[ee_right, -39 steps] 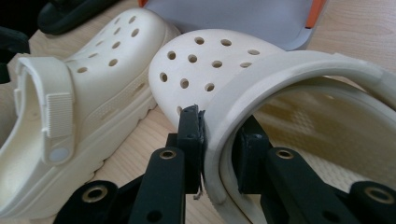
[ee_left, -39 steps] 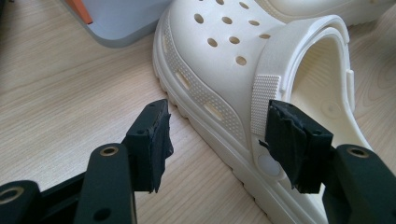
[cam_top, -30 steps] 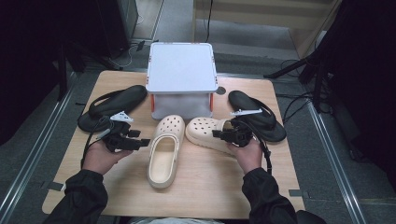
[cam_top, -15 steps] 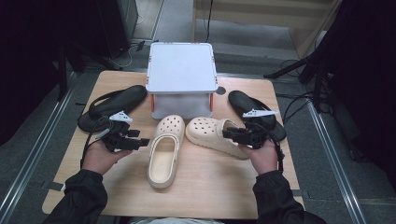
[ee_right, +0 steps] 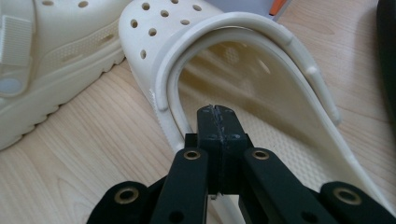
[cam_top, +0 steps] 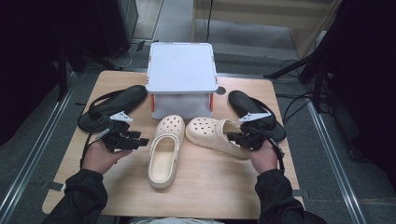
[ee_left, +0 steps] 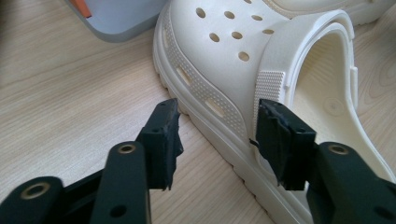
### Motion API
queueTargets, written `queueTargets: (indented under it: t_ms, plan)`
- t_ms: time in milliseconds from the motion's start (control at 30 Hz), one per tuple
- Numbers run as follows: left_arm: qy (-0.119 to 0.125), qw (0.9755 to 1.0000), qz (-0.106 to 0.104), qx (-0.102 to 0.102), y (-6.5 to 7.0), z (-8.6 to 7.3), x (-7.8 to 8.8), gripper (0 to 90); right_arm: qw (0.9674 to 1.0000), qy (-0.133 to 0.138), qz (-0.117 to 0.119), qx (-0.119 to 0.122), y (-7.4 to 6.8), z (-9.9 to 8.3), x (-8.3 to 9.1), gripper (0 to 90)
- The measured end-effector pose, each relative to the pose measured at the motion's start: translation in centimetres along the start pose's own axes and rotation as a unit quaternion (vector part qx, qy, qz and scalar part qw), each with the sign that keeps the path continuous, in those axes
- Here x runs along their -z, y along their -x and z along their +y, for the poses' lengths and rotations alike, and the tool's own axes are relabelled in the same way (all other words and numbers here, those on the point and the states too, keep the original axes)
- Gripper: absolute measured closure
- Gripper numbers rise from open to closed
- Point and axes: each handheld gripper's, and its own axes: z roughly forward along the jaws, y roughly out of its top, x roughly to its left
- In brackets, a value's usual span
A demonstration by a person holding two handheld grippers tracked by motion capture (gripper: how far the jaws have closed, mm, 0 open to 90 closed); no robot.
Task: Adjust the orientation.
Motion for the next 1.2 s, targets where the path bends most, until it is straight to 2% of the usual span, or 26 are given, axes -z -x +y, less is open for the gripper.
queueTargets:
  t_ms: [67,100,367,567,767,900,1033,1200]
  plan:
    - [-0.004,0.9998,-0.015,0.008,-0.1,0.0,0.2,61.0,1.0000,-0.003,0.003,0.005,-0.2,0.1,0.0,90.0]
    - [-0.004,0.9998,-0.016,0.008,-0.1,0.1,0.2,63.2,1.0000,-0.004,0.005,0.006,-0.3,0.1,-0.1,90.0]
    - [-0.007,0.9999,-0.014,0.002,-0.2,0.1,0.5,75.9,0.9994,-0.006,0.016,0.029,-1.9,0.3,0.0,90.0]
    - [-0.019,0.9996,-0.018,0.000,-0.3,0.1,0.3,87.2,0.9988,-0.006,0.026,0.040,-3.0,0.5,0.2,90.0]
    - [-0.018,0.9996,-0.023,-0.003,-0.3,0.1,0.2,89.0,0.9976,-0.003,0.047,0.050,-4.3,0.7,0.1,90.0]
    - [-0.023,0.9994,-0.022,-0.007,-0.2,0.0,-0.1,88.9,0.9966,-0.009,0.042,0.071,-5.3,0.8,-0.3,90.0]
    - [-0.014,0.9997,-0.020,-0.006,-0.3,0.0,0.0,88.9,0.9973,-0.003,0.040,0.062,-4.8,0.8,0.2,90.0]
    - [-0.010,0.9997,-0.021,-0.004,-0.4,0.0,0.1,88.8,0.9985,0.015,0.032,0.042,-3.5,0.9,0.8,90.0]
